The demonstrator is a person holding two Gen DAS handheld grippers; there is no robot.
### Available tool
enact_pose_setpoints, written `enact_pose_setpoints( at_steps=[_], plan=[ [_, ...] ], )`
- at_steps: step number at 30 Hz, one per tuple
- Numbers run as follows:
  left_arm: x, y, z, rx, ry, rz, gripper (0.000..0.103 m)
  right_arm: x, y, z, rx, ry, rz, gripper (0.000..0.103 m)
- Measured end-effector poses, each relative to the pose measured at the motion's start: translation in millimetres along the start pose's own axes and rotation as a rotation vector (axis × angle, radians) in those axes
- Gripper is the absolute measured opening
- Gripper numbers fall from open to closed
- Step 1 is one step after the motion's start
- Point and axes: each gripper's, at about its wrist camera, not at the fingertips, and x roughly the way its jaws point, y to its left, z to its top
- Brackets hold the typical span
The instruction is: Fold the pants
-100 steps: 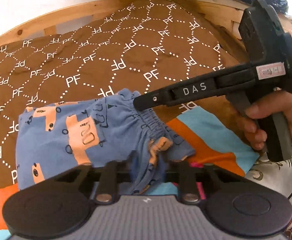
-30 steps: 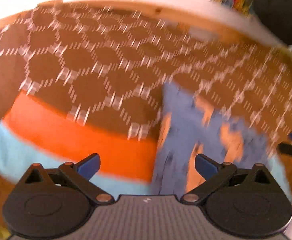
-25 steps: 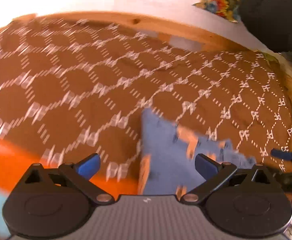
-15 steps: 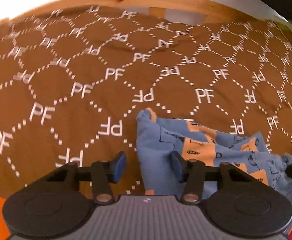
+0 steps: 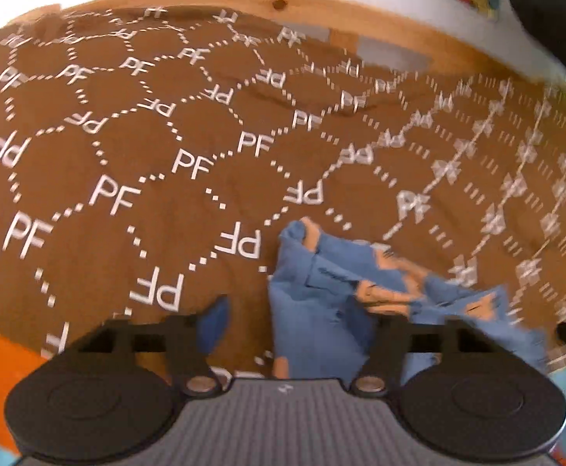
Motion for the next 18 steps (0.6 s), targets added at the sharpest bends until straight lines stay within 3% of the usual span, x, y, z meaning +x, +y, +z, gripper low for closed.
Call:
enact_pose_setpoints(
  at_steps=[2,5,9,10,13,16,18],
  plan=[
    [-18.2,-1.4,-4.4,-0.027,-0.044,-0.026,0.092,-5.4,6.5,3.5,0.009,0.0,0.074,0.099],
    [-32.3,-11.5,-20.4,0.035,-0.048,-0.049,0.098,-6.7,24.5,1.5,-0.061,0.03,0.124,0.1],
    [-23.7,-27.2,-56.4,0.2,0.037,0.049,0.098,3.1,50.7,-18.4,-0.261,0.167,0.074,0.101],
    [-22.0,-27.3,-65.5,0.218,0.057,0.072,0.098,0.0,51.9,-23.7,-0.272,0.166,0.082,0.101],
    [-31.6,-17.2,-79.3,0.15,0.052,0.058,0.103,-8.6,48.6,-22.4,-0.232,0.173,0.102,0.101],
    [-43.1,-5.9,-80.3,0.072,0.093,0.029,0.103,-21.5,46.8,-16.9,-0.219,0.118,0.116,0.102],
    [-47.0,-3.3,-82.6,0.07,0.103,0.021,0.103,-24.0,51.3,-15.6,-0.23,0.109,0.126,0.102]
  ],
)
